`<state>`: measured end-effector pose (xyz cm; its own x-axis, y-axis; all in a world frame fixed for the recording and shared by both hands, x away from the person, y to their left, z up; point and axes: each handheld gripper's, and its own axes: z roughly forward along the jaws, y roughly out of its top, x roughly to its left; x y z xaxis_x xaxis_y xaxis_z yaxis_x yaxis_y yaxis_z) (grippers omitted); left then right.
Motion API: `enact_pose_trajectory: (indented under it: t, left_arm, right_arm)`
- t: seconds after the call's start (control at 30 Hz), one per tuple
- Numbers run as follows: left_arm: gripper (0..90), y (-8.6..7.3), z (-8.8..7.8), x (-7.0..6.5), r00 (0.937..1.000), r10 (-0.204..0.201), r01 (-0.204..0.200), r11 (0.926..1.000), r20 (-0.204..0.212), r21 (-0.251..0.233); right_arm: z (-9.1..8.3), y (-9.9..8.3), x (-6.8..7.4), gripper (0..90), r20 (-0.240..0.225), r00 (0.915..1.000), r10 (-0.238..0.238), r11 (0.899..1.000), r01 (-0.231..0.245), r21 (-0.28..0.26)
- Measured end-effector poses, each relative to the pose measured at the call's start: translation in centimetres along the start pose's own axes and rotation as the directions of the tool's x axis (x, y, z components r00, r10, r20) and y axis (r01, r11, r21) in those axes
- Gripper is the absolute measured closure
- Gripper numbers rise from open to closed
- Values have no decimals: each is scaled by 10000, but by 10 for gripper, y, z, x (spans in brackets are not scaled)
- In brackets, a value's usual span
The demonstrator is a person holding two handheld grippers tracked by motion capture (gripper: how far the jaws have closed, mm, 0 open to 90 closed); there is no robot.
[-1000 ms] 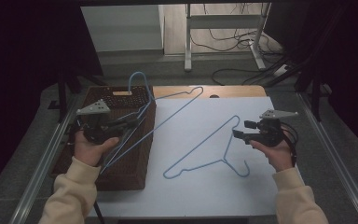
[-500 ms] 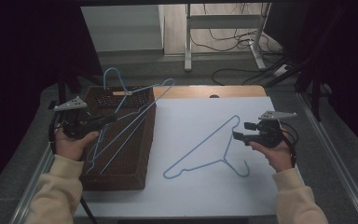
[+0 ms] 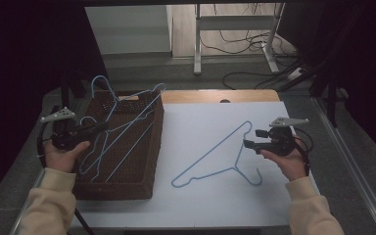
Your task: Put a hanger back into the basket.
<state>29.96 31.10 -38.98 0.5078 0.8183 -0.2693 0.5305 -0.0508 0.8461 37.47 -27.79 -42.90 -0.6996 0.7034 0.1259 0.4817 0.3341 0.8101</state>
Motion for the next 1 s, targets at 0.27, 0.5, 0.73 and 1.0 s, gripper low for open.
enact_pose_trajectory:
  t: [0.27, 0.5, 0.73, 1.0]
  left_arm:
    - [862, -12, -8, 16, 9992, -330, 330, 9995, -247, -19]
    - [863, -18, 1, 20, 9989, -347, 360, 9985, -303, 413]
    - [863, -19, 14, 19, 9992, -380, 388, 9969, -121, 683]
    - [862, -30, 18, 28, 9965, -834, 832, 9900, -25, 1137]
  right_arm:
    - [1, 0, 0, 291, 12, 10000, -24, 10000, 24, 37]
    - [2, -1, 0, 290, 28, 10000, -34, 10000, 34, 74]
    - [2, -1, 0, 290, 27, 10000, -38, 10000, 38, 81]
    - [2, 0, 1, 291, 21, 10000, -32, 10000, 32, 71]
